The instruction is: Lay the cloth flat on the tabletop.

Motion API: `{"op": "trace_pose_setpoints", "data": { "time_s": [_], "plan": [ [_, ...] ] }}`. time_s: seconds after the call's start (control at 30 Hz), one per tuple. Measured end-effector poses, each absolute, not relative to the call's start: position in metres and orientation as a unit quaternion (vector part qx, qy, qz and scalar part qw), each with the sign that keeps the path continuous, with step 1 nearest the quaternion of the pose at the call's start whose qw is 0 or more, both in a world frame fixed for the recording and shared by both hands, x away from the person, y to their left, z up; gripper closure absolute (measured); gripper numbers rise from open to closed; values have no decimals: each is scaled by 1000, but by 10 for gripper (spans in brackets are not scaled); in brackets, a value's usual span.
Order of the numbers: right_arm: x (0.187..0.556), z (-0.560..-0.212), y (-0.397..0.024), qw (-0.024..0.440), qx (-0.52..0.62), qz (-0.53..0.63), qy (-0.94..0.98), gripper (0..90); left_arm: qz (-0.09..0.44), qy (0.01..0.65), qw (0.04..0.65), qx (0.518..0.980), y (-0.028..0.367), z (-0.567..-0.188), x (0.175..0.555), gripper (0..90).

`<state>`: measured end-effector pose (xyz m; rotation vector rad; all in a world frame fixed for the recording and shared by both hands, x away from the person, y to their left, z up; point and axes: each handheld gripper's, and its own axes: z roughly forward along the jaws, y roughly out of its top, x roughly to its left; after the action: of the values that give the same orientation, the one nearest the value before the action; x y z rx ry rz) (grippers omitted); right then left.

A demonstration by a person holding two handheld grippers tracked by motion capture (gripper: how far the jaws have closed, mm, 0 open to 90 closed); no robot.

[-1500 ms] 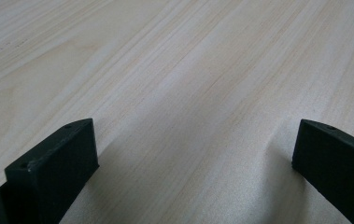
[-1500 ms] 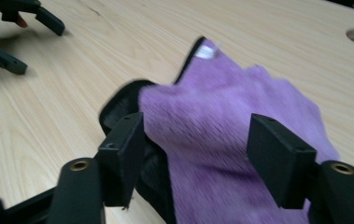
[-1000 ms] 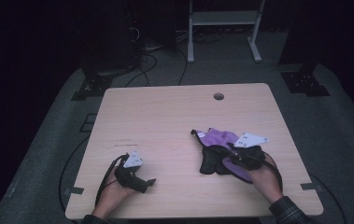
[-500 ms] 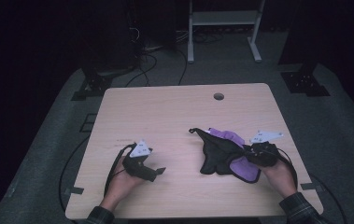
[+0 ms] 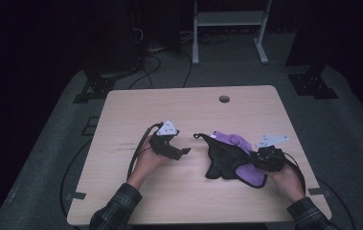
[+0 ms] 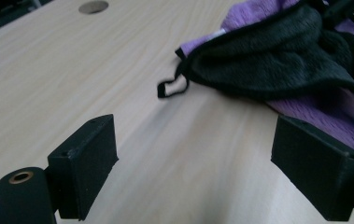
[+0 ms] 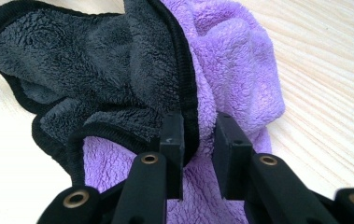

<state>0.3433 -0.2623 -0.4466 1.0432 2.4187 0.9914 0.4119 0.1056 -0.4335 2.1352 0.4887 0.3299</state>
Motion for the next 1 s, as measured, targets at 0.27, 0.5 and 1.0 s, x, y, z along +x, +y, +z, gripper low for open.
{"op": "trace_pose_setpoints", "data": {
  "time_s": [0.27,0.5,1.0],
  "plan": [
    [343,-448,-264,160,367,347,848,742,132,164,461,862,80,-437,431,221],
    [343,-448,-264,160,368,349,847,743,123,143,462,867,56,-444,445,340],
    [343,-449,-265,157,370,354,845,738,100,135,438,883,39,-451,443,841]
  ]
}}
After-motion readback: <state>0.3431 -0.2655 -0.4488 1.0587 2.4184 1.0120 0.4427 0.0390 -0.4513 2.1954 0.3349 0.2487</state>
